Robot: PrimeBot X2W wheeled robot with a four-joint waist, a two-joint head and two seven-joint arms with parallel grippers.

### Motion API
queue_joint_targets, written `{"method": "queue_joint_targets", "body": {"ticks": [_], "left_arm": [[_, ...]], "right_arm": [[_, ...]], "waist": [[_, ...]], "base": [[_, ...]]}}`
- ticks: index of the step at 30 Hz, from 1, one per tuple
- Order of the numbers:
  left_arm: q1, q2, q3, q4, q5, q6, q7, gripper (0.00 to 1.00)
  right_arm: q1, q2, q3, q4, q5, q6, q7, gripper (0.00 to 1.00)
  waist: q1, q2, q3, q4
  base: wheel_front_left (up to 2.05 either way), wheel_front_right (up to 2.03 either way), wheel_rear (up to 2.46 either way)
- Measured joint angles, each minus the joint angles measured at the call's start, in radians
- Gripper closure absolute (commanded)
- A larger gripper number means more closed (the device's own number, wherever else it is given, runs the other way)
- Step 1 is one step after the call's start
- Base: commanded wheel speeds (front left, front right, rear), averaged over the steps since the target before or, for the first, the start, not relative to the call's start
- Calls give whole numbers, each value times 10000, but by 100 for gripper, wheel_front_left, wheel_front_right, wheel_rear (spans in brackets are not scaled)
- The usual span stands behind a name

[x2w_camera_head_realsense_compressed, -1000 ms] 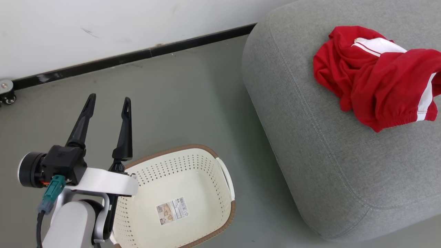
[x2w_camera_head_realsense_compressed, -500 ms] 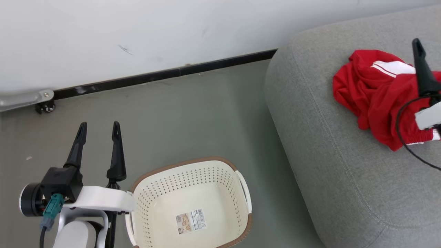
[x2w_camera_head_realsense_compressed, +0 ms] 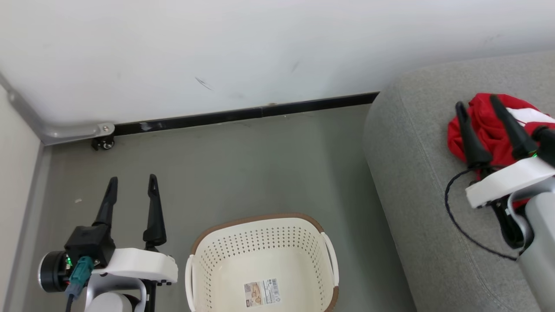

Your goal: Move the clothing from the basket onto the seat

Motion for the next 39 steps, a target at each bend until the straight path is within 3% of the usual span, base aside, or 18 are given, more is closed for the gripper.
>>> {"method": "queue_joint_targets", "body": {"ticks": [20, 39], "left_arm": [[622, -316, -658, 671, 113, -188, 0, 0], [1212, -464, -623, 823, 123, -190, 0, 0]], "right_arm": [[2564, 1521, -1093, -594, -1129, 0, -44, 0], [4697, 3016, -2148, -1346, -2224, 0, -42, 0]], "waist": [[0, 0, -1151, 931], [0, 0, -1836, 1038]], "base": [[0, 0, 0], [0, 0, 0]]}}
